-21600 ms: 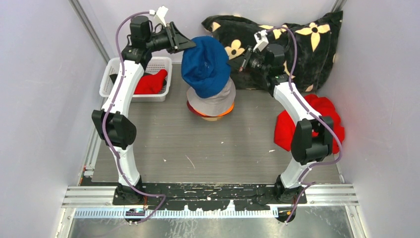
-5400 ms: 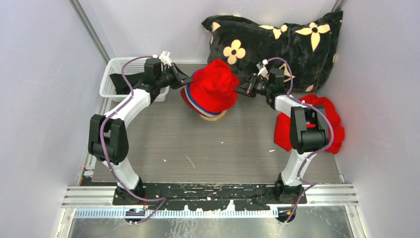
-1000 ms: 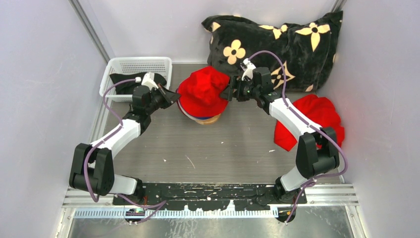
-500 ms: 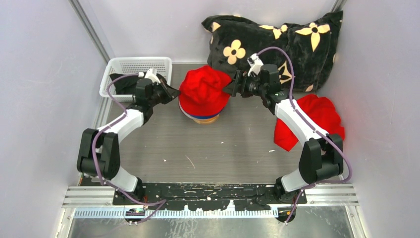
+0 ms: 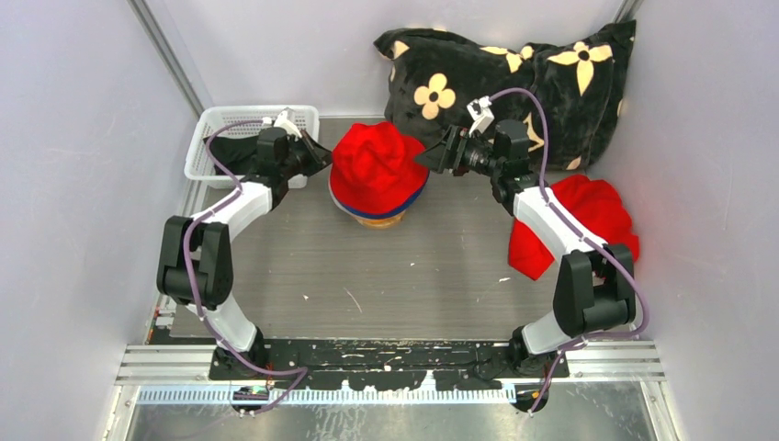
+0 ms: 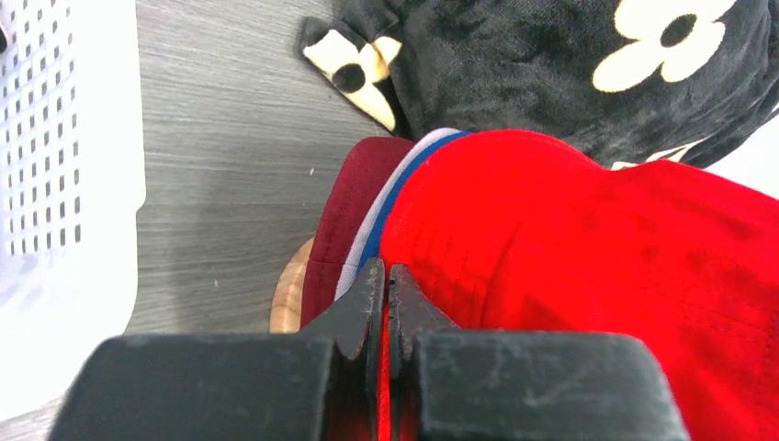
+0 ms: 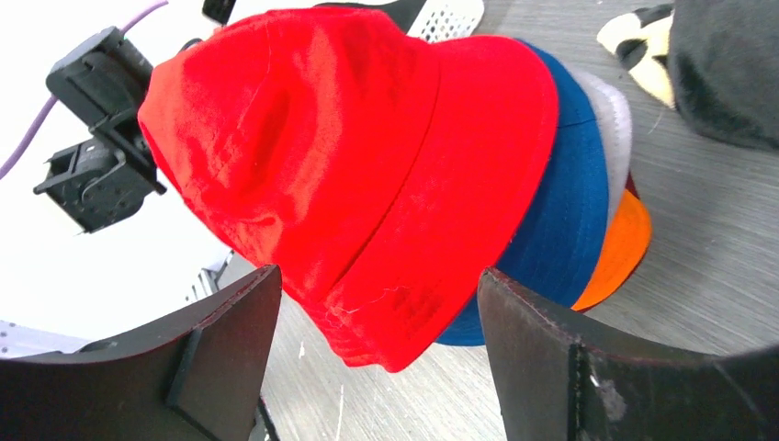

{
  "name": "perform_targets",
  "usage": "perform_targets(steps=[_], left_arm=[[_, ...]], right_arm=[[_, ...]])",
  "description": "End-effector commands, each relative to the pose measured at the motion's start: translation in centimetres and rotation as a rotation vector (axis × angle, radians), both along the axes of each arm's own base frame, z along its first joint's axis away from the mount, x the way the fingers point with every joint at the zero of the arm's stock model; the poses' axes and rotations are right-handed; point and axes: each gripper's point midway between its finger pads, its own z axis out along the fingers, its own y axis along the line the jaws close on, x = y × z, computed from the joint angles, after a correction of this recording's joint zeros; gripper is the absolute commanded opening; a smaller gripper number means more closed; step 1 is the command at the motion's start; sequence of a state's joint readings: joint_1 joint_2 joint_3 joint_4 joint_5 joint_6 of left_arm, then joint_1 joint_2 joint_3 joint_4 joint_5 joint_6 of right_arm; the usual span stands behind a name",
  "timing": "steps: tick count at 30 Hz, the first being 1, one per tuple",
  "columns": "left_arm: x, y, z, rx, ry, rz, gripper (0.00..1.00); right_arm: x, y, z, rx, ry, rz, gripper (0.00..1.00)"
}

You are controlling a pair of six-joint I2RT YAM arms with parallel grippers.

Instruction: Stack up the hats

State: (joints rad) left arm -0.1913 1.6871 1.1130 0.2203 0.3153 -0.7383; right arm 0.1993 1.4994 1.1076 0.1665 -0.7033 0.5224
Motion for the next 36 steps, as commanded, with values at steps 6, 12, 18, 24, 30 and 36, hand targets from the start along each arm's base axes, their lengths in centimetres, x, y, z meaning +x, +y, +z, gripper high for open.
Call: perform_targets(steps=[6,12,18,24,30,36], left_arm=[[2.4,-0.6,2.0,-0.006,-0.064,-0.024,0.0],[2.6,-0.7,2.2,-0.007,-0.07,-0.03,0.0],[2.7,-0.7,2.6,-0.007,-0.076,-0.031,0.0],[2.7,-0.7,2.6,-0.005,-0.076,-0.032,0.0],[2.8,-0.7,2.5,-0.002,-0.077,-0.03,0.0],[3.0,-0.7,2.6,0.001,-0.076,-0.029,0.0]], right_arm=[[-1.1,1.0,0.3,0.075,-0.027,0.07,0.82],[-2.1,1.2,-0.4,0.1,-0.003,0.104,0.78],[-2.5,1.5,-1.2,0.137,0.017,0.125,0.56],[-2.6,2.1,-0.9,0.196,0.001,0.169,0.43],[-2.4,2.6,-1.5,0.247,0.022,0.207,0.35],[-2.0,2.1,-2.9,0.253,0.055,0.157,0.01]])
